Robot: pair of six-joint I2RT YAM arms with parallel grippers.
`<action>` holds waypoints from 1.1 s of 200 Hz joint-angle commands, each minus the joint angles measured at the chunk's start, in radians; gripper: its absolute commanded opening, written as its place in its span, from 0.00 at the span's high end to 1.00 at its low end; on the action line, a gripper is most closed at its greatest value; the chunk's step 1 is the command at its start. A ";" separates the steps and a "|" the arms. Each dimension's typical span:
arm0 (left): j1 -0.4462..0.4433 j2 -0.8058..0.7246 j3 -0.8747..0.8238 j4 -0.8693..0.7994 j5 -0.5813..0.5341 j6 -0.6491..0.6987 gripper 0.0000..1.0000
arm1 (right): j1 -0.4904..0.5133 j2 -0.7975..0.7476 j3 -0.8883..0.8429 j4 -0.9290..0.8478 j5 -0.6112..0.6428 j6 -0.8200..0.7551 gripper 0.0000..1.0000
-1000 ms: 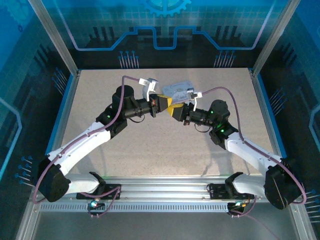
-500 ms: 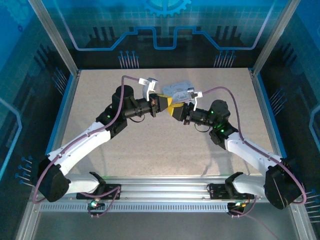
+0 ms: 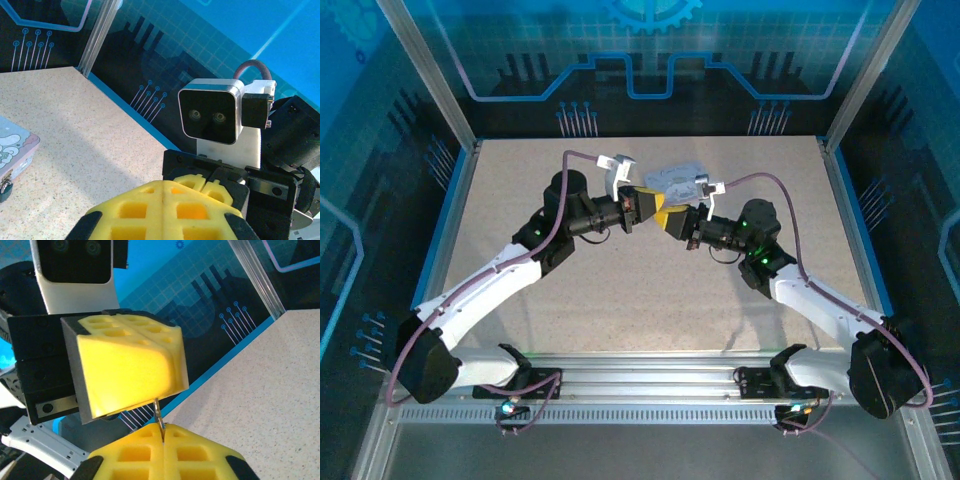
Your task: Unlock the padlock with the key
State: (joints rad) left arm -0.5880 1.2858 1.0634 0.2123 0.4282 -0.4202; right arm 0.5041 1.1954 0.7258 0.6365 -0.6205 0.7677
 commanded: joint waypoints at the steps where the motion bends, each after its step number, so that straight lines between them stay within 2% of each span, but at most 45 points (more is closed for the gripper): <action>1: -0.005 0.004 -0.014 0.018 0.040 -0.009 0.95 | 0.009 -0.015 0.034 -0.035 0.035 -0.019 0.98; 36: -0.003 -0.006 -0.002 -0.019 0.009 0.022 0.71 | 0.003 -0.053 0.028 -0.167 0.076 -0.077 1.00; 71: 0.003 -0.020 0.022 -0.089 -0.071 0.050 0.42 | -0.024 -0.119 0.026 -0.454 0.163 -0.177 1.00; 96: 0.027 0.006 0.052 -0.161 -0.122 0.050 0.31 | -0.070 -0.175 0.025 -0.688 0.261 -0.233 1.00; 122: 0.054 0.095 0.119 -0.246 -0.134 0.067 0.29 | -0.108 -0.248 0.040 -0.923 0.402 -0.294 1.00; 158: 0.056 0.307 0.295 -0.370 -0.143 0.124 0.28 | -0.112 -0.322 0.097 -1.205 0.645 -0.342 1.00; 187: 0.054 0.508 0.475 -0.448 -0.140 0.153 0.28 | -0.115 -0.382 0.093 -1.296 0.745 -0.307 1.00; 220: 0.026 0.722 0.702 -0.528 -0.145 0.187 0.28 | -0.118 -0.429 0.074 -1.359 0.802 -0.279 1.00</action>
State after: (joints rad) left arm -0.5381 1.9106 1.6245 -0.2104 0.2985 -0.2909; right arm 0.3981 0.7956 0.7963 -0.6090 0.0860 0.4698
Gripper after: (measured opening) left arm 0.719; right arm 0.049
